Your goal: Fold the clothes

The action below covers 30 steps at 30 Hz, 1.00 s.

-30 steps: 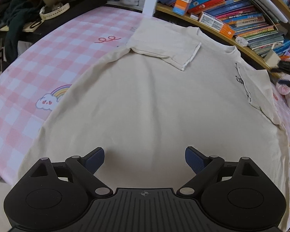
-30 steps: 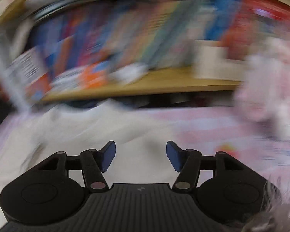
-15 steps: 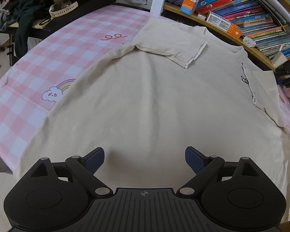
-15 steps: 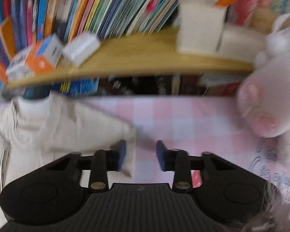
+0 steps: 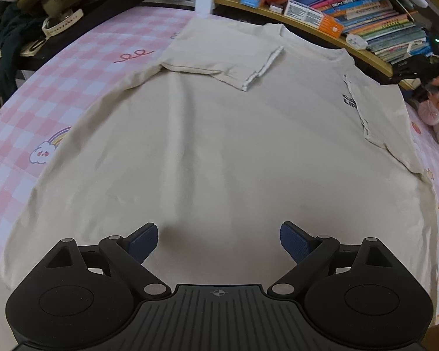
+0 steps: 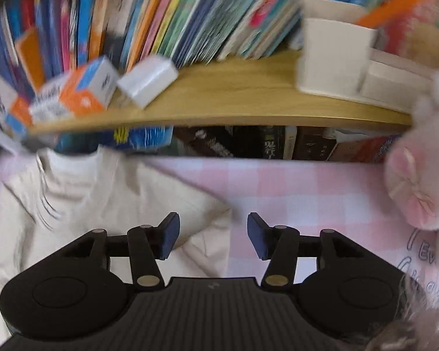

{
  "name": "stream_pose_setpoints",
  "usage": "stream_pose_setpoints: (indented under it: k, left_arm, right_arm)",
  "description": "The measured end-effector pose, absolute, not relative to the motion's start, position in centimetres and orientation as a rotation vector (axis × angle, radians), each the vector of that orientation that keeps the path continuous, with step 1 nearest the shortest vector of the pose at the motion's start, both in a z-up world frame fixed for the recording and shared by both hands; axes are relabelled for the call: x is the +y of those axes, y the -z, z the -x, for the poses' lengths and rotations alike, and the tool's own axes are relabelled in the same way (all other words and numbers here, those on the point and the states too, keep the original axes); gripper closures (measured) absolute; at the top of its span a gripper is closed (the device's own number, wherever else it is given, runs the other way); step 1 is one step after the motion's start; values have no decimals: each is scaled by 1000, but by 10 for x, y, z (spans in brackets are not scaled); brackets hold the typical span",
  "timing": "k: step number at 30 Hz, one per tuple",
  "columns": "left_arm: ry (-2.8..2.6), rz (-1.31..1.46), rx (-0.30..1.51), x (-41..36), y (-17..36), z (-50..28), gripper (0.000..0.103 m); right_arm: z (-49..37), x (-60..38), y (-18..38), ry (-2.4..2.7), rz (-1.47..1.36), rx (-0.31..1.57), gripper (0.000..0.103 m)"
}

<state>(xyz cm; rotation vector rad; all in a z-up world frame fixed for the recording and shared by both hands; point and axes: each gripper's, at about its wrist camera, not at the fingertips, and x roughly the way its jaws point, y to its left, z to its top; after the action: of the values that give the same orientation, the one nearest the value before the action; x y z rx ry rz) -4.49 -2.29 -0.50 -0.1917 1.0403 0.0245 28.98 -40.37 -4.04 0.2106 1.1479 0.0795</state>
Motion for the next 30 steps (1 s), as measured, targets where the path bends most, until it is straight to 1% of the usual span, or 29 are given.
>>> stream_pose_setpoints:
  k: [1,2,3,6,8,10,11,12,13,16,18,19,22,25,26,27,30]
  left_arm:
    - [-26,192,1036,-23,4,45,10]
    - [-28,192,1030,-23,3,46,10]
    - [-32,196,1026,-22,3,46,10]
    - [-50,226,1030,-18,6,46,10]
    - [-54,245,1032,-16,8,44,10]
    - [-46,246,1027,-18,7,43,10]
    - [-39,241,1023,-20,6,43,10]
    - [-29,230,1018,-22,5,43,10]
    - [-22,216,1017,-24,5,44,10]
    - [-17,197,1022,-27,6,45,10]
    - [-19,212,1022,-28,6,43,10]
    - [-17,221,1019,-28,5,42,10]
    - [-1,214,1010,-33,2,40,10]
    - [22,184,1004,-40,-1,43,10]
    - [26,177,1002,-41,-1,44,10]
    - [30,170,999,-42,-2,45,10]
    - [22,191,986,-40,-1,47,10]
  right_arm:
    - [-291,-400,42,-82,-161,1172,67]
    - [-294,-398,43,-84,-105,1185,83]
    - [-292,-400,42,-82,-57,1183,87]
    - [-290,-423,42,-18,-55,1182,88]
    - [-286,-441,44,-29,-127,1176,88]
    - [-280,-449,45,-18,-142,1138,81]
    - [-275,-452,44,33,-106,1103,82]
    - [-271,-454,43,100,-59,1068,80]
    - [-266,-460,42,139,-64,1038,80]
    - [-244,-489,34,72,-353,964,80]
    - [-231,-494,31,-4,-485,946,80]
    - [-226,-490,31,-37,-504,946,80]
    - [-217,-455,38,-65,-336,978,78]
    - [-212,-432,52,12,-114,995,80]
    - [-210,-433,55,49,-87,992,82]
    - [-209,-433,58,86,-60,989,82]
    - [-186,-443,50,97,-151,953,82]
